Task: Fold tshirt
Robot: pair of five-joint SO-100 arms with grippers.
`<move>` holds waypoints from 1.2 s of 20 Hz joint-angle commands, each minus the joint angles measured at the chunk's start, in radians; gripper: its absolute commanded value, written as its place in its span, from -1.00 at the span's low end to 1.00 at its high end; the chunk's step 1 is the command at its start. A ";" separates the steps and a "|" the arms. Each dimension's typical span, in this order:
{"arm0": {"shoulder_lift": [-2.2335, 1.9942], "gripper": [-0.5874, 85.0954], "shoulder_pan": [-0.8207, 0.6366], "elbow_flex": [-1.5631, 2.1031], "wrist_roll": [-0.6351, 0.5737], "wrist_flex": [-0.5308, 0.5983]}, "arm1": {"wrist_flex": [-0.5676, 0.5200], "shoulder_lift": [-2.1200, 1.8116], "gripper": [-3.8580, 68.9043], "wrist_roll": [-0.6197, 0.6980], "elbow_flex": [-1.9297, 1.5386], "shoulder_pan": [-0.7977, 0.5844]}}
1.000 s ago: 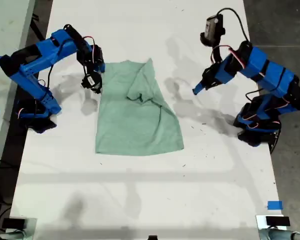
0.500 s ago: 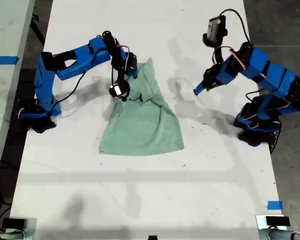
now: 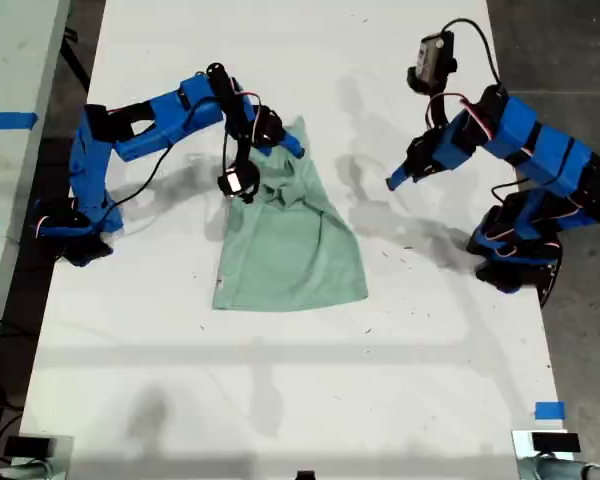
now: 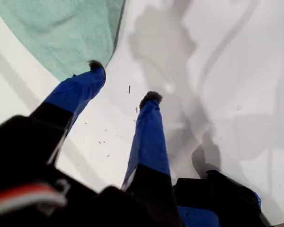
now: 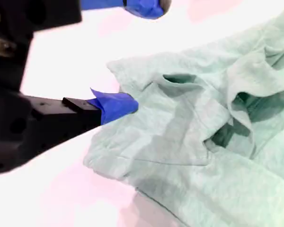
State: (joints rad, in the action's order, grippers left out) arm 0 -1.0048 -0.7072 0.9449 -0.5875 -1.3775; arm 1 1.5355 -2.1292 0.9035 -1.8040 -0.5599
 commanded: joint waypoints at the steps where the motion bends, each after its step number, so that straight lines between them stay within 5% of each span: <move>1: -0.224 -0.31 0.018 -0.009 0.000 -0.074 | -0.028 -0.049 -0.30 -0.011 0.017 0.031; 4: -0.360 -0.31 0.048 0.129 0.035 -0.143 | -0.028 -0.049 -0.23 -0.025 0.017 0.071; 12: -0.948 -0.35 0.196 1.022 0.250 0.127 | -0.118 -0.044 -0.08 -0.080 -0.067 0.250; 24: -1.384 -0.40 0.594 1.416 0.701 0.150 | -0.328 0.173 -0.02 -0.314 -0.144 0.545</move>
State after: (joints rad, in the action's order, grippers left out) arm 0 -2.3577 -0.1457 2.3669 0.0798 -1.2548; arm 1 1.2778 -1.9942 0.6136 -1.9574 -0.0476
